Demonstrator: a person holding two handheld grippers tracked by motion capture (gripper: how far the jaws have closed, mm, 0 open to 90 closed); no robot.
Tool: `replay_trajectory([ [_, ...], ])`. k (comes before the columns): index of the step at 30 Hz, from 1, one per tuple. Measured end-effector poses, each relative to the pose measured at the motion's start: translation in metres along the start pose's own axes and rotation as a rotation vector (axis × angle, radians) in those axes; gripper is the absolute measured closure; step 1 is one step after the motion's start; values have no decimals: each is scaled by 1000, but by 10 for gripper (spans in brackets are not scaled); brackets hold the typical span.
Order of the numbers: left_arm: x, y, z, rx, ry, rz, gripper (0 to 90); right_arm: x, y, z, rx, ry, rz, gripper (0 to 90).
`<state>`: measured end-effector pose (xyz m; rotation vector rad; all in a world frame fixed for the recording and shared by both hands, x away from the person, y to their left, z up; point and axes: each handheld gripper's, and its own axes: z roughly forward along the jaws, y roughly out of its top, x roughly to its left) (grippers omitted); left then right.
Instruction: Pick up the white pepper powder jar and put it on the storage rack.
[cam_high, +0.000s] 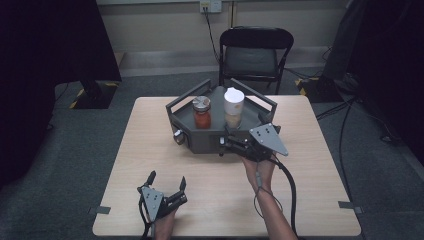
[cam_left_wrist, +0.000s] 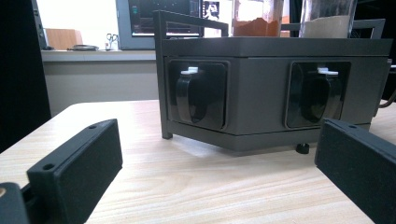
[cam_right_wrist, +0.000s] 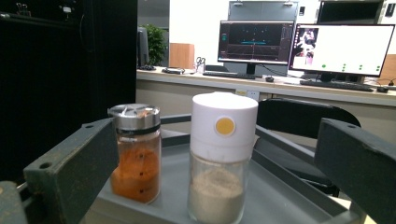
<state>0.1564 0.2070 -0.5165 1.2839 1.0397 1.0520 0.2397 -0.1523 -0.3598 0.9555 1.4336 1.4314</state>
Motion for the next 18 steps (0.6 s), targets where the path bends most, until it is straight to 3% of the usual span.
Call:
replay_trajectory([
  [18, 0, 0, 0, 0, 0, 0, 2, -5, -15, -30, -7, -7, 14, 0],
])
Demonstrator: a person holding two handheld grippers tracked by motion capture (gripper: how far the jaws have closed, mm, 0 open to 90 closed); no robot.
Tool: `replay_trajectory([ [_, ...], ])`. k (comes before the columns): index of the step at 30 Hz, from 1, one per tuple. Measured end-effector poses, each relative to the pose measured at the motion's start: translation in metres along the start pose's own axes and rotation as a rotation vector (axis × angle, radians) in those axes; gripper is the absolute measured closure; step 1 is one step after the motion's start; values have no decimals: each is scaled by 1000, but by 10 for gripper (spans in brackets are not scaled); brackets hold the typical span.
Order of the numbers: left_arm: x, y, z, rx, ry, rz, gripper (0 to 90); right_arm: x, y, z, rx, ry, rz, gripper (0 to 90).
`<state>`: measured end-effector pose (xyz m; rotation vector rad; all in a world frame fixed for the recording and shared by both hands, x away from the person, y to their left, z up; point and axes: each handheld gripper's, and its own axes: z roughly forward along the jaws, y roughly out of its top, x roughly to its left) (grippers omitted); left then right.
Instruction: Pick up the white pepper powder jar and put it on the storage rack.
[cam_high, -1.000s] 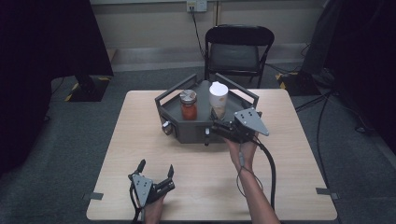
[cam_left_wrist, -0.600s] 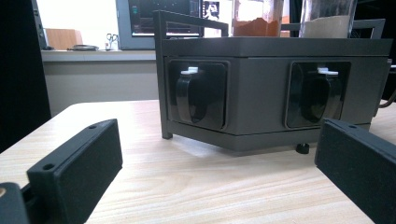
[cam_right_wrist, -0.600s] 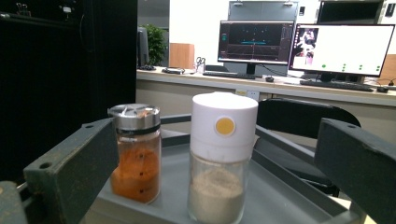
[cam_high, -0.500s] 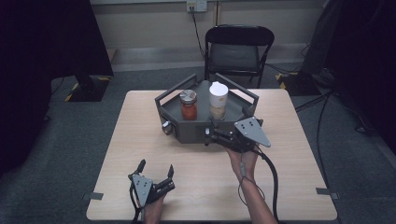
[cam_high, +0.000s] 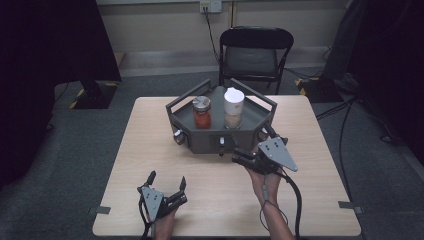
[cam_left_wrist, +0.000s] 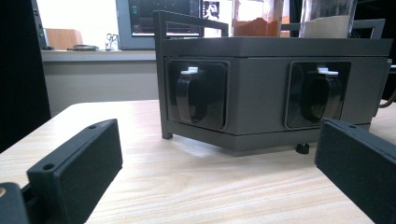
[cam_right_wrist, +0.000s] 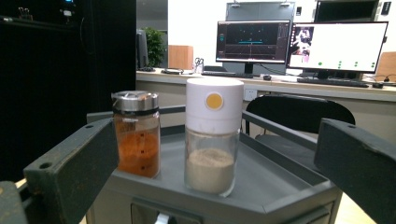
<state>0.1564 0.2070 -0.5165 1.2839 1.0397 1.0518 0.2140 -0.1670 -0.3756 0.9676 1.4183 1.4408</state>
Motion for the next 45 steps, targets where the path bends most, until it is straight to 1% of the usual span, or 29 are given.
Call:
replay_trajectory([
  [2, 0, 0, 0, 0, 0, -1, 2, -1, -1, -2, 2, -4, -10, 0],
  [3, 0, 0, 0, 0, 0, -1, 2, 0, -2, -4, 2, -13, -17, 0],
  [9, 0, 0, 0, 0, 0, 0, 2, -1, -10, -14, -8, -26, -22, 0],
  [14, 0, 0, 0, 0, 0, 0, 2, -2, -15, -23, -5, -25, -26, 0],
  [20, 0, 0, 0, 0, 0, 0, 2, -4, -22, -33, -6, -36, -12, 0],
  [23, 0, 0, 0, 0, 0, 0, 2, -3, -26, -37, -14, -45, -15, 0],
  [27, 0, 0, 0, 0, 0, 1, 2, -4, -34, -41, -24, -54, 6, 0],
  [29, 0, 0, 0, 0, 0, 0, 2, -3, -38, -43, -23, -62, 7, 0],
  [32, 0, 0, 0, 0, 0, 0, 2, -3, -44, -46, -23, -67, 21, 0],
  [39, 0, 0, 0, 0, 0, 1, 3, -1, -56, -54, -24, -74, 16, 0],
  [45, 0, 0, 0, 0, 0, 0, 2, 1, -65, -62, -29, -80, 34, 0],
])
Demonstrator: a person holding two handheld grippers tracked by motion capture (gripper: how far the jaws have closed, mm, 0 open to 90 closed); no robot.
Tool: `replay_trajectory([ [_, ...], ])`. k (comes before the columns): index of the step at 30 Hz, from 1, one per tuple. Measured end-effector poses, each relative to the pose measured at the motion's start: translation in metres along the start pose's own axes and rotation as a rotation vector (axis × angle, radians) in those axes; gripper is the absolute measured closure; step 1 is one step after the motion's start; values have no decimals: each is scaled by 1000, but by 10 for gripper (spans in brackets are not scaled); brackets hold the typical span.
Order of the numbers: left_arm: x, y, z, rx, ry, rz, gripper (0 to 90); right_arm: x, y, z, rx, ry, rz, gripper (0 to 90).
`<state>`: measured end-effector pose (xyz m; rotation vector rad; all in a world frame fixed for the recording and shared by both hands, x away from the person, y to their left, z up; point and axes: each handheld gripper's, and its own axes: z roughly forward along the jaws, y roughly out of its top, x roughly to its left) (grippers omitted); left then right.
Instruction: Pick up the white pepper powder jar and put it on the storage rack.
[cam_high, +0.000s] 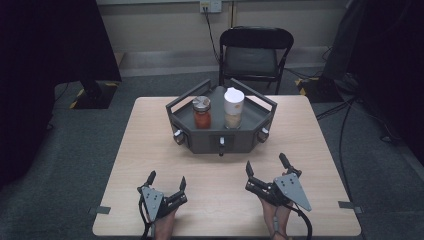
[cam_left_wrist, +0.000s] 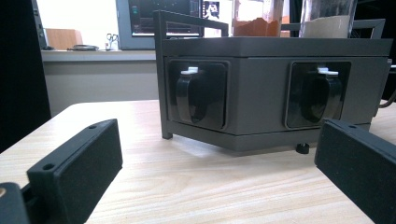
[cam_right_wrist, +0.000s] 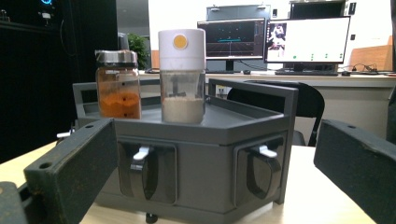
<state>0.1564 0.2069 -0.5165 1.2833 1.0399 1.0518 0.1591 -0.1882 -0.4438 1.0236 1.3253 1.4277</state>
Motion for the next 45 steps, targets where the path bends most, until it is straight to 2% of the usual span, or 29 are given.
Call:
replay_trajectory([
  [6, 0, 0, 0, 0, 0, 0, 2, 2, -9, -5, 16, -17, -10, 0],
  [19, 0, 0, 0, 0, 0, 1, 2, -3, -28, -18, 27, -56, -2, 0],
  [34, 0, 0, 0, 0, 1, 1, 2, 6, -48, -19, 58, -83, -45, 0],
  [40, -1, 0, 0, 0, 3, 1, 2, 8, -55, -20, 69, -90, -50, 0],
  [45, -1, 0, 0, -1, 5, 0, 2, 8, -59, -18, 85, -98, -33, 0],
])
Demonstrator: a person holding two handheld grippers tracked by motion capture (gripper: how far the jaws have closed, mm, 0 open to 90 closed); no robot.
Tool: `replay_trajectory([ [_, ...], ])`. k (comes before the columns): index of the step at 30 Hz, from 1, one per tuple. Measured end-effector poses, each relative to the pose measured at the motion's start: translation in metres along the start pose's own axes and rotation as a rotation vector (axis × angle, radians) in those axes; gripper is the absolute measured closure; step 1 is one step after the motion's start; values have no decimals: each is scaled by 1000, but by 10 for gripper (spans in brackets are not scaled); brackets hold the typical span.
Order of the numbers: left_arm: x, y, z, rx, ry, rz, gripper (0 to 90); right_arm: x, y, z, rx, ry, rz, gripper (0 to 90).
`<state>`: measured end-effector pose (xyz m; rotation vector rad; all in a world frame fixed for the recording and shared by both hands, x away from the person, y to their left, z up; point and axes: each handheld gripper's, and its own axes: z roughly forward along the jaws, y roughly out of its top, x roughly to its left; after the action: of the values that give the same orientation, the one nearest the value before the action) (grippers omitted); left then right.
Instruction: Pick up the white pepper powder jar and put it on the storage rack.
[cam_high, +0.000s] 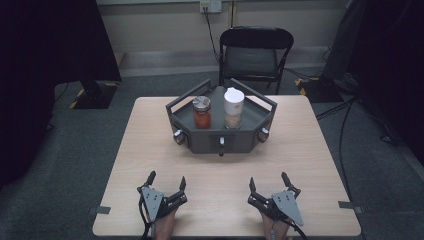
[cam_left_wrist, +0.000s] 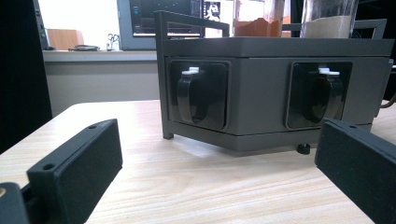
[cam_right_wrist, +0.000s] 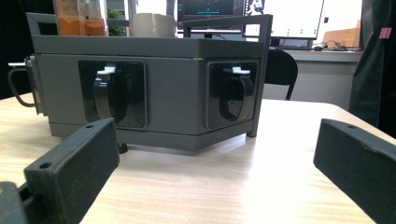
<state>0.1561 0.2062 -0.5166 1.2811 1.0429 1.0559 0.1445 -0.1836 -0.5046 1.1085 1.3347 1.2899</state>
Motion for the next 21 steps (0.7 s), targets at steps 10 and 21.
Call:
replay_trajectory([
  [10, 0, 0, 0, 1, 0, 0, 2, -1, -3, 1, 10, 10, 9, 0],
  [21, 0, 0, 0, 0, 0, 0, 2, -2, -8, -2, -19, 9, 23, 0],
])
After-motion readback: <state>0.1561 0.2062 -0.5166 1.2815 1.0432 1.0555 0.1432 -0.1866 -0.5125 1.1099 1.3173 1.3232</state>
